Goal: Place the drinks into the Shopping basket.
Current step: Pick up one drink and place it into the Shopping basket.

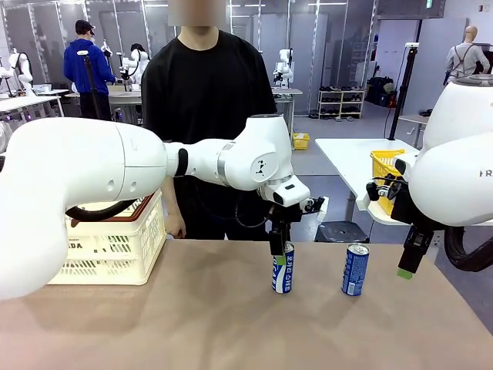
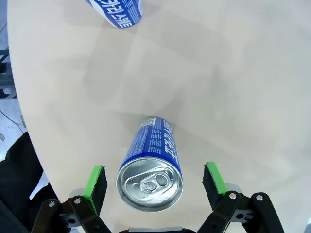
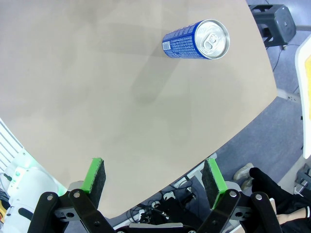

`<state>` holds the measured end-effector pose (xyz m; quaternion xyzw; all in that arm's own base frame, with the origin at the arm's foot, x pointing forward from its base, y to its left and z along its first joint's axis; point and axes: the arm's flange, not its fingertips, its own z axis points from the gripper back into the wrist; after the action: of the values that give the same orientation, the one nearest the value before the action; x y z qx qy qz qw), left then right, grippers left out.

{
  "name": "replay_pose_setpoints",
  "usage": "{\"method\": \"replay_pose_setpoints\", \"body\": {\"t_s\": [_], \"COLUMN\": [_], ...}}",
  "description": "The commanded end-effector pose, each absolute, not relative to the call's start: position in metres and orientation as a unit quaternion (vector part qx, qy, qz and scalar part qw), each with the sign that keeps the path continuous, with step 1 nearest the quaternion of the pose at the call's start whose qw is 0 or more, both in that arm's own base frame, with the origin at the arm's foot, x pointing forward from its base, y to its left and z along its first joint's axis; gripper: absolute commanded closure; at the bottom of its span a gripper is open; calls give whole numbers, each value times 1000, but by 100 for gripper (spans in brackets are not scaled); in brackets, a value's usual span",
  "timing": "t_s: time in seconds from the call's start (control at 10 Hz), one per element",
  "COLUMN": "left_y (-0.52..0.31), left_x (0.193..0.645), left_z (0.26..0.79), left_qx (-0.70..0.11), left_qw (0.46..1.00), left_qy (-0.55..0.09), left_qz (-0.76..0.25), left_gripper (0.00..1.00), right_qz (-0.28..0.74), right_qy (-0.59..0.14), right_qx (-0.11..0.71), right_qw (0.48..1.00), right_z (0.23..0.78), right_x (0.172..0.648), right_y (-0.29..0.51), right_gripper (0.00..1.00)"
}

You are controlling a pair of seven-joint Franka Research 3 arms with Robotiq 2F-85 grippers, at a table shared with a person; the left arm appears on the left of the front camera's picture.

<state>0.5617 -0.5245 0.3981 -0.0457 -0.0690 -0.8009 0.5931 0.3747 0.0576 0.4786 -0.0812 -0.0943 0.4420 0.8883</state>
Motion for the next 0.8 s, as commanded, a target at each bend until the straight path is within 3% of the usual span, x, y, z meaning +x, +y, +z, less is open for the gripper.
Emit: {"method": "replay_pose_setpoints", "body": {"t_s": [0.0,0.6,0.7], "left_y": [-538,-543,-544], "left_x": [575,583,582], "left_z": [403,393,393], "left_qx": [-51,-62,-60], "left_qw": [605,611,608], "left_qy": [-54,-44,-41], "left_qz": [-793,-788,-791], "left_gripper": [0,0,11], "right_qz": [441,441,441], "right_qy": [-94,-94,-94], "right_qx": [-80,-80,-80], "right_qw": [889,889,889], "right_z": [477,477,477], "right_x": [375,375,375], "right_y": [57,57,57], "right_gripper": [0,0,0]}}
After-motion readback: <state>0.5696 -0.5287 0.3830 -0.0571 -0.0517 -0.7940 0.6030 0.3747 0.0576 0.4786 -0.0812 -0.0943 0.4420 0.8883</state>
